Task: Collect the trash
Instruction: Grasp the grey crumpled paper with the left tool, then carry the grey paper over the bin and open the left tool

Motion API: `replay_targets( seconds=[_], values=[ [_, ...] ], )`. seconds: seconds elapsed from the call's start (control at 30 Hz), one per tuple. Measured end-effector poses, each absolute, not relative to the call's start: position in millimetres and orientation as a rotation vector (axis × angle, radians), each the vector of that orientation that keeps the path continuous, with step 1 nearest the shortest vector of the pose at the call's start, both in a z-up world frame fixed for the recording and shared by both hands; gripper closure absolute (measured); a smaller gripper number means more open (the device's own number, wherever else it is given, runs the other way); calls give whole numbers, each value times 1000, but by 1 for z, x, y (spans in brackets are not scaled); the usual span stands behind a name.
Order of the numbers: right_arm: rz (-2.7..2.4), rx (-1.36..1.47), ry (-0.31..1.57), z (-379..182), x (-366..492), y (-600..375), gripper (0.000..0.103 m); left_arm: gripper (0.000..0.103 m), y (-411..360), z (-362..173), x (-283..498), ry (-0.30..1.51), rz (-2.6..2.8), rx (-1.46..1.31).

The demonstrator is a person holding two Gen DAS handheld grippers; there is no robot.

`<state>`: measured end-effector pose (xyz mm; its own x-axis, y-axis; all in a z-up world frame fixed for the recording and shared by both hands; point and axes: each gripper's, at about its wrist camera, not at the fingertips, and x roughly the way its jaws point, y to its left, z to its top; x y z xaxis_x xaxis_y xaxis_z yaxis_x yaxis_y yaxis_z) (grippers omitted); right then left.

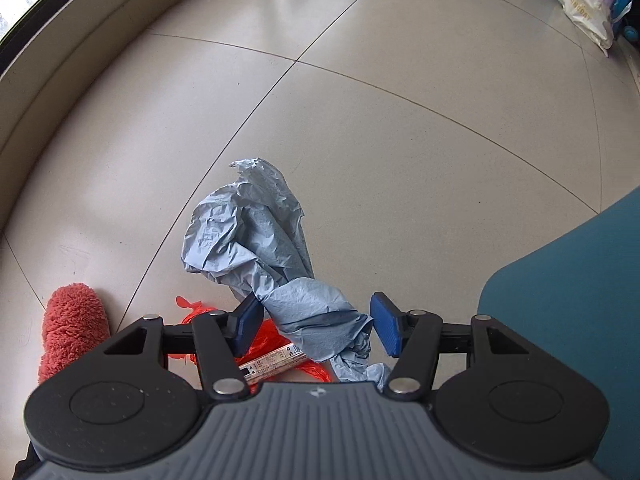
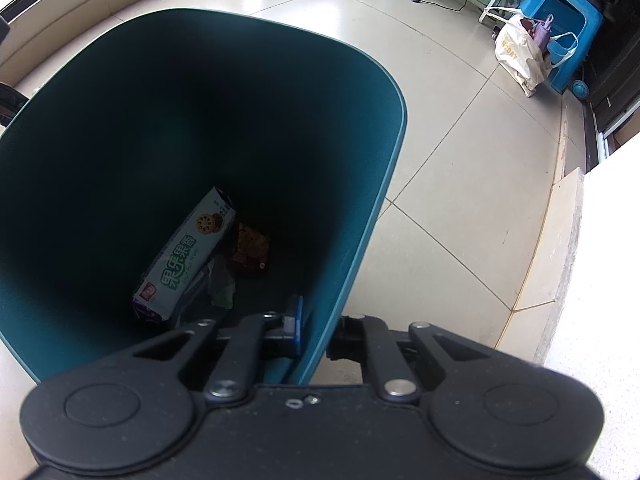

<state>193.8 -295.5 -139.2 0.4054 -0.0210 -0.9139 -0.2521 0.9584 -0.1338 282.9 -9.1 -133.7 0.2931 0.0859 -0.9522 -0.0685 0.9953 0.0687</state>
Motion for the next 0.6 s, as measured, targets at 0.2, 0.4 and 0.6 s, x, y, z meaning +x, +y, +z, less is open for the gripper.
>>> replay_targets(
  seconds=[0.2, 0.4, 0.6],
  values=[
    [151, -282, 1141, -138, 192, -290, 93, 45, -17, -74, 260, 1200, 33, 65],
    [168, -290, 1139, -139, 190, -290, 93, 45, -45, -15, 228, 1128, -87, 108],
    [172, -291, 1135, -138, 191, -292, 93, 45, -88, 23, 207, 1086, -235, 125]
  ],
)
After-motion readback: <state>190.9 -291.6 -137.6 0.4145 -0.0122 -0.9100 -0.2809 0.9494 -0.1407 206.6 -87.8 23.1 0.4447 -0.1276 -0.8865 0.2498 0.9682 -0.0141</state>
